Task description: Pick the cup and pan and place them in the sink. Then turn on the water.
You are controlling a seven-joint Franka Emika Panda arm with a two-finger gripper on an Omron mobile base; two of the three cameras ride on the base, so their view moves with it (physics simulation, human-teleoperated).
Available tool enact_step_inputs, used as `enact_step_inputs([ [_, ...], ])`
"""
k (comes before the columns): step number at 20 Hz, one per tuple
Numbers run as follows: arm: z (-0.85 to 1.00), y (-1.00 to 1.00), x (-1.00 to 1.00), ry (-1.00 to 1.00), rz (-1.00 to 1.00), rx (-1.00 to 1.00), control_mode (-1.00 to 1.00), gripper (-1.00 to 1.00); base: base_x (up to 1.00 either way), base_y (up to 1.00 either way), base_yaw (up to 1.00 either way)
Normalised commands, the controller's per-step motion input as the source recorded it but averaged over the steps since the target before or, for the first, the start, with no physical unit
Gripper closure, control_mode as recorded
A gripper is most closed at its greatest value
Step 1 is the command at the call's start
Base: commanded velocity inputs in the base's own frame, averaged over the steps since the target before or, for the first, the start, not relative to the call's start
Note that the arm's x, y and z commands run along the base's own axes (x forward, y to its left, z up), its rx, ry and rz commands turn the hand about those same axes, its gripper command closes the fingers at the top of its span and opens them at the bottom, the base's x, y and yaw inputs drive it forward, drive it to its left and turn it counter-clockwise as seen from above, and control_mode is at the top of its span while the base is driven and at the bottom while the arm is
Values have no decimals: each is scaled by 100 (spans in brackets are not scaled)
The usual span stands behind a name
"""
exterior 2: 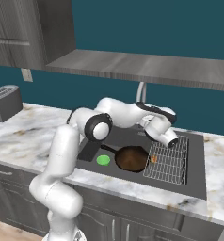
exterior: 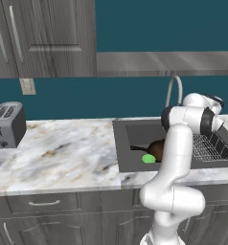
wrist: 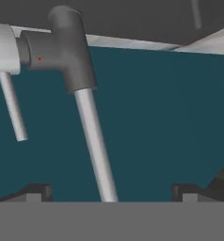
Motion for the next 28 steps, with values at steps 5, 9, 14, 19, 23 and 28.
enact_step_inputs([
  [5,-18,-16,34,0,-1,4,-100,-100,0,0,0],
  [9,-18,-15,27,0,0,4,-100,-100,0,0,0],
  [14,-33,-16,37,0,0,2,-100,-100,0,0,0],
  [19,-16,-7,43,0,-2,1,-100,-100,0,0,0],
  [23,0,-1,39,1,-5,0,-100,100,0,0,0],
  [28,-1,-8,39,7,-7,6,-100,100,0,0,0],
])
